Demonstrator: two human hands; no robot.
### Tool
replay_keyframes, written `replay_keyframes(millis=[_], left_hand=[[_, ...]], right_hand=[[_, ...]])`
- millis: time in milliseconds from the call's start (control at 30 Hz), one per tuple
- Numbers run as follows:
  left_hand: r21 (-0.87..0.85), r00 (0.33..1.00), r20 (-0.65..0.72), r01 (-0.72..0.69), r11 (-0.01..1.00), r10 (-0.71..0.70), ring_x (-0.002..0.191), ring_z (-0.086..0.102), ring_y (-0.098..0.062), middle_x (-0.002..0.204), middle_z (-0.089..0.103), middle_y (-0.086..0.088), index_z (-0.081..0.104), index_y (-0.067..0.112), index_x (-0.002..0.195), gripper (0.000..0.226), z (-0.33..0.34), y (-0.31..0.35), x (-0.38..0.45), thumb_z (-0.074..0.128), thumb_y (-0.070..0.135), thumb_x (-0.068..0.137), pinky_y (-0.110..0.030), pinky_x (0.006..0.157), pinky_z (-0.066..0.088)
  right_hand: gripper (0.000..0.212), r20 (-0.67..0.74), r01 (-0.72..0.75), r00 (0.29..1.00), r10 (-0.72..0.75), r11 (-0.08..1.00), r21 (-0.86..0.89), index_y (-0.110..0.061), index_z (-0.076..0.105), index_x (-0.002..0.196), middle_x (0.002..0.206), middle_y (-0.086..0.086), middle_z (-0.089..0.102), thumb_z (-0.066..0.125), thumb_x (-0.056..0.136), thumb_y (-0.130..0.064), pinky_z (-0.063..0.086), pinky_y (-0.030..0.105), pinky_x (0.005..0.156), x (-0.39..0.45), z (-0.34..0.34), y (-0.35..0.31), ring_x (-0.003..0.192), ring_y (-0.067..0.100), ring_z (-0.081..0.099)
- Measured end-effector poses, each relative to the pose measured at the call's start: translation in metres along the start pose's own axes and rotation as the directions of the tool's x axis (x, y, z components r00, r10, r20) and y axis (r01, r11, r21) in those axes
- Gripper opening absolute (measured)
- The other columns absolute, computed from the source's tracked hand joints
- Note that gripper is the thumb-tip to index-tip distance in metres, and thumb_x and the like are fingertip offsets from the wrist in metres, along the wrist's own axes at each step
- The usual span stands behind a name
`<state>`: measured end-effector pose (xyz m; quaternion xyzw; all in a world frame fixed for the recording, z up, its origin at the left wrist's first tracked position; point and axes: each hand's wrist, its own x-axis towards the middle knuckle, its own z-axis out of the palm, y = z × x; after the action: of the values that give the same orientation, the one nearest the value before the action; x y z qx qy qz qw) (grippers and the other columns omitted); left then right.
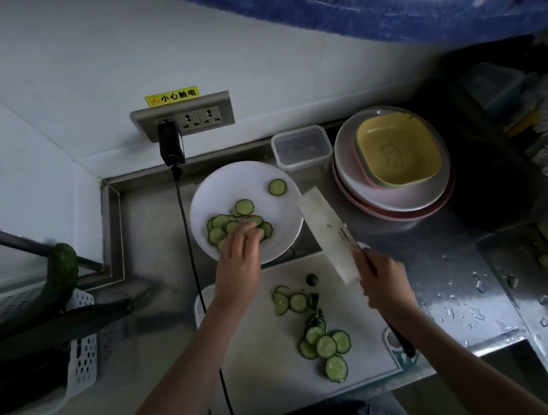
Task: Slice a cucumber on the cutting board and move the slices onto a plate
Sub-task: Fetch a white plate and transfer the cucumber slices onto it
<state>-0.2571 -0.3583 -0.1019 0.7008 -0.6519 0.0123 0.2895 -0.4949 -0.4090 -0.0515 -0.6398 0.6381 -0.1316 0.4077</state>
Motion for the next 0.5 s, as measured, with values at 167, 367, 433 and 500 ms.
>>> replay_keyframes(millis=[167, 367, 433, 500], left_hand=[[-0.100, 0.952, 0.187, -0.225, 0.969, 0.241, 0.121, 0.045, -0.028, 0.125, 0.055, -0.017, 0.049, 0.007, 0.124, 0.035, 0.010, 0.030, -0.066, 0.044, 0.019, 0.091, -0.041, 0.101, 0.043], [-0.046, 0.762, 0.547, -0.385, 0.922, 0.346, 0.142, 0.008, -0.035, 0.153, 0.019, -0.017, 0.020, 0.011, 0.148, 0.102, 0.014, 0.055, -0.096, 0.035, 0.080, 0.075, -0.059, 0.109, 0.005], [-0.022, 0.682, 0.627, -0.467, 0.884, 0.376, 0.143, 0.003, -0.036, 0.155, 0.010, -0.015, 0.008, 0.015, 0.151, 0.113, 0.017, 0.068, -0.104, 0.028, 0.089, 0.067, -0.061, 0.108, 0.000], [0.014, 0.662, 0.660, -0.483, 0.875, 0.355, 0.143, 0.002, -0.037, 0.156, 0.008, -0.015, 0.011, 0.015, 0.150, 0.117, 0.025, 0.079, -0.111, 0.028, 0.091, 0.063, -0.063, 0.107, 0.002]], right_hand=[[0.032, -0.018, -0.074, 0.997, 0.073, 0.992, -0.102, -0.012, 0.056, 0.073, 0.055, 0.005, 0.057, 0.045, 0.099, -0.027, 0.052, 0.044, 0.046, -0.031, -0.005, 0.055, 0.046, 0.020, 0.056], [0.041, -0.083, -0.177, 0.982, 0.172, 0.982, -0.058, -0.013, 0.051, 0.065, 0.055, 0.006, 0.053, 0.042, 0.099, -0.033, 0.041, 0.031, 0.044, -0.067, 0.015, 0.079, 0.049, 0.020, 0.053], [0.039, -0.085, -0.185, 0.980, 0.181, 0.982, -0.039, -0.015, 0.051, 0.065, 0.058, 0.005, 0.054, 0.042, 0.100, -0.031, 0.038, 0.030, 0.047, -0.072, 0.018, 0.079, 0.053, 0.018, 0.053], [0.038, -0.085, -0.187, 0.979, 0.185, 0.982, -0.008, -0.014, 0.051, 0.066, 0.059, 0.005, 0.055, 0.042, 0.099, -0.030, 0.036, 0.030, 0.047, -0.073, 0.019, 0.079, 0.054, 0.019, 0.053]])
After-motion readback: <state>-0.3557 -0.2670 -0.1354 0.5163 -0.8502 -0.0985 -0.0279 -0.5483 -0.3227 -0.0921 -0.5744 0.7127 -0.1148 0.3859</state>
